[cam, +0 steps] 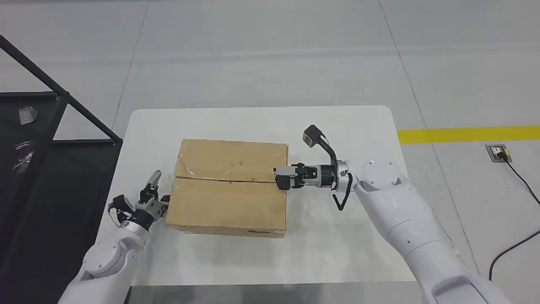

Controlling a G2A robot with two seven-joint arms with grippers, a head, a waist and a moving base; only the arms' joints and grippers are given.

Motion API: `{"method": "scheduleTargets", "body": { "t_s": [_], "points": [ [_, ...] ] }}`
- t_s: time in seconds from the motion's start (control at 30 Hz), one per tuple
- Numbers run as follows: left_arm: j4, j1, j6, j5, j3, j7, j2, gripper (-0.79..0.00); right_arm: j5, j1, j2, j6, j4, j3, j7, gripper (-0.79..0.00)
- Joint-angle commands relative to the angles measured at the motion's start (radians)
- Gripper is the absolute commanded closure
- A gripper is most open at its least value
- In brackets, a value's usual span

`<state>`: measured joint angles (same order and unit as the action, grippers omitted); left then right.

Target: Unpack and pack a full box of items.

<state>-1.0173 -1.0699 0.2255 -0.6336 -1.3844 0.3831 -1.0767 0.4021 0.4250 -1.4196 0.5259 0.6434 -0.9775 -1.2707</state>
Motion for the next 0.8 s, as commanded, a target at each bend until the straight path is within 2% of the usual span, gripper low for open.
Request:
{"method": "scheduleTargets", "body": {
  "t_s": [0.0, 0.2, 0.5, 0.57, 0.77],
  "points": [
    [0.005, -0.004, 0.045, 0.009, -0.003, -0.031, -0.004, -0.785, 0.000, 0.000, 0.000, 0.000, 0.000, 0.000, 0.000, -0.785],
    [0.013, -0.008, 0.086, 0.005, -0.047, -0.072, -0.003, -0.785, 0.000, 0.000, 0.000, 0.000, 0.000, 0.000, 0.000, -0.785],
    [0.001, -0.027, 0.089, 0.006, -0.138, -0.056, 0.010, -0.785, 0.000, 0.000, 0.000, 0.000, 0.000, 0.000, 0.000, -0.785],
    [-0.009, -0.043, 0.082, 0.021, -0.152, -0.021, 0.015, -0.785, 0.000, 0.000, 0.000, 0.000, 0.000, 0.000, 0.000, -0.785],
    [-0.061, -0.121, 0.023, -0.027, -0.202, 0.229, 0.032, -0.785, 0.000, 0.000, 0.000, 0.000, 0.000, 0.000, 0.000, -0.785]
  ]
}}
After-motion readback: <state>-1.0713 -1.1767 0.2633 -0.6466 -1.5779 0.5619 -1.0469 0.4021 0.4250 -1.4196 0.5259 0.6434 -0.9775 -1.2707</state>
